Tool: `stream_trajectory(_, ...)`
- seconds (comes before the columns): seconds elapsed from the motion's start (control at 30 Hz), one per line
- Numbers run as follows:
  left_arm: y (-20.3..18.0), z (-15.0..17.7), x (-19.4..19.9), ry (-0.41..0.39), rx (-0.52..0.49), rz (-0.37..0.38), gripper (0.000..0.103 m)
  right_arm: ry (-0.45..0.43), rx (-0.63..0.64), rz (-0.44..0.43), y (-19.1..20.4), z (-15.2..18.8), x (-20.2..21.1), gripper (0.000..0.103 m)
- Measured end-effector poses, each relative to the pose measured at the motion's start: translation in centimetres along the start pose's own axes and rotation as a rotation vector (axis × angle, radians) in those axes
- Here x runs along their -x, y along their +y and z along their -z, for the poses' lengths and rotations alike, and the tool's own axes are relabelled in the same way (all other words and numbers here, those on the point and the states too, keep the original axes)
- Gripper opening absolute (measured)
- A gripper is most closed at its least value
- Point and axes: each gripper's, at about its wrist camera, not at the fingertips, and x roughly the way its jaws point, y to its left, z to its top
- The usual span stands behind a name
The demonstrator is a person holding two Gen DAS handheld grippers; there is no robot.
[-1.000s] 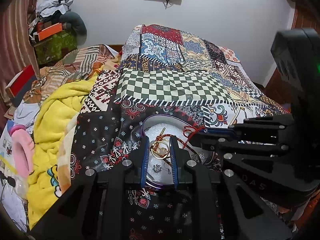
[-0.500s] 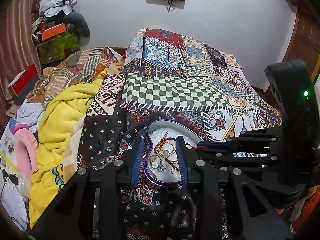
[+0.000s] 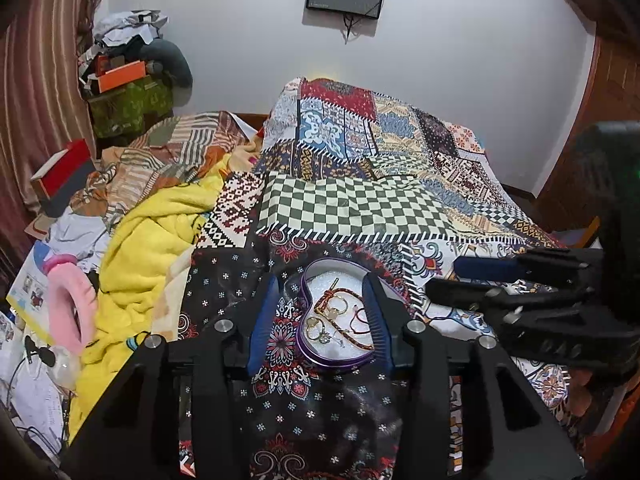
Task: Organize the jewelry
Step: 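Withdraw both tools from the tin back over the quilt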
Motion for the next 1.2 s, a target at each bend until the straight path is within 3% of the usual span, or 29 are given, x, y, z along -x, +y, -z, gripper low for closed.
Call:
stream_trajectory(0.33,-2.7,-0.6,3.3,-0.052,-0.045,0.019,0.051,-0.124,-0.06,0.103,-2.5,0.7,6.5,0.039)
stream_trajectory(0.63,-5.8,-0.3,3.5,-0.038,-0.088,0.057,0.057,-0.16,-0.121,0.188,-5.6,2.6,9.8,0.039)
stream_trajectory(0.97,-9.1,1.1,1.0,0.041,-0.127,0.11,0.057,-0.065,-0.159,0.275,-8.9,5.9,8.4,0.039)
stream_trajectory(1.2,-10.1,2.4,-1.6,0.115,-0.138,0.13,0.057,0.046,-0.188,0.233,-10.6,8.0,5.0,0.039)
